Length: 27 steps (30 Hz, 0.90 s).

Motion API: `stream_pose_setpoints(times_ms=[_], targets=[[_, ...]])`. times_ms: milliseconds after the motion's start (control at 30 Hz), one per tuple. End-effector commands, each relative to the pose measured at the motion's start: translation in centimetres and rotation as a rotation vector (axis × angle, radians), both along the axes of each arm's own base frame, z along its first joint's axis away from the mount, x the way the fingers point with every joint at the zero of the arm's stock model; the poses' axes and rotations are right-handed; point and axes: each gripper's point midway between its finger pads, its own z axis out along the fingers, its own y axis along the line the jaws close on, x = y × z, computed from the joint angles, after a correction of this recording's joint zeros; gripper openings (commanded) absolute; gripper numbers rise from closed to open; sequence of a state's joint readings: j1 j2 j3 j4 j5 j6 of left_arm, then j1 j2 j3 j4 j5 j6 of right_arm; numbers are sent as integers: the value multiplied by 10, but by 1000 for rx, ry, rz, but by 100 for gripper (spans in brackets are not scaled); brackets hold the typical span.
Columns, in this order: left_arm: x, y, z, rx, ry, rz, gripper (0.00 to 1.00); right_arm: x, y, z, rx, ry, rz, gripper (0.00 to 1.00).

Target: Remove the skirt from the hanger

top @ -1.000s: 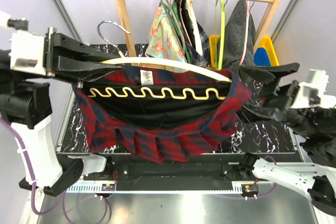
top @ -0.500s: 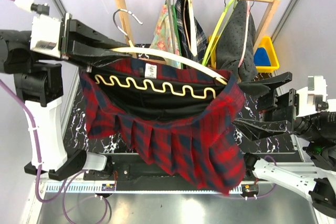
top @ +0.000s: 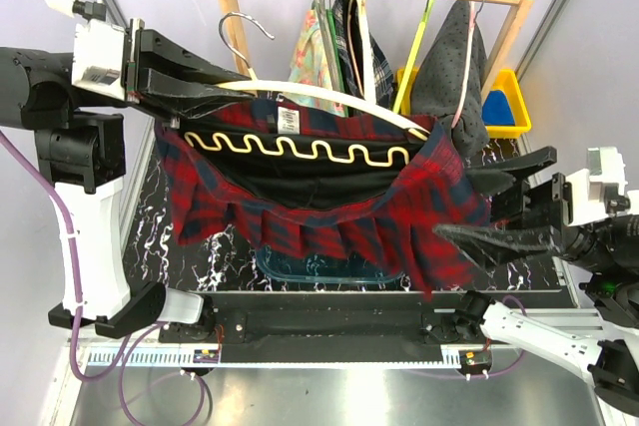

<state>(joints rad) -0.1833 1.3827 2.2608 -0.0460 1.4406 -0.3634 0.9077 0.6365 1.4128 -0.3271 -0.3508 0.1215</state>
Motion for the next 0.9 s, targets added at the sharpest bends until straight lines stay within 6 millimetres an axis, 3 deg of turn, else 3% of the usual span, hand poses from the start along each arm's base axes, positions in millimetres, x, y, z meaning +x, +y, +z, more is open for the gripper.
stream_pose_setpoints(times_ms=[0,33,100,133,167,367,533,567,633,733,867], targets=[[-5,4,29,-114,-100,79,0,9,9,0,-4,0,-8,69],[-6,4,29,-115,-103,79,0,11,8,1,2,1,-20,48],[-6,4,31,-125,-112,84,0,14,7,1,11,9,-38,25],[-6,5,32,-129,-114,87,0,13,5,2,16,9,-43,4],[-7,5,34,-136,-125,90,0,15,4,2,19,13,-51,0],[8,14,46,-209,-135,183,0,25,-23,10,81,7,-189,0],[28,33,51,-260,-108,308,0,30,-73,17,204,9,-367,0],[24,35,54,-275,-108,313,0,33,-78,13,211,17,-394,0],[35,43,53,-287,-100,363,0,31,-96,10,257,27,-439,0],[37,45,51,-294,-99,375,0,41,-93,-9,250,81,-465,0],[43,47,51,-314,-91,390,0,58,-57,-24,171,119,-421,0]])
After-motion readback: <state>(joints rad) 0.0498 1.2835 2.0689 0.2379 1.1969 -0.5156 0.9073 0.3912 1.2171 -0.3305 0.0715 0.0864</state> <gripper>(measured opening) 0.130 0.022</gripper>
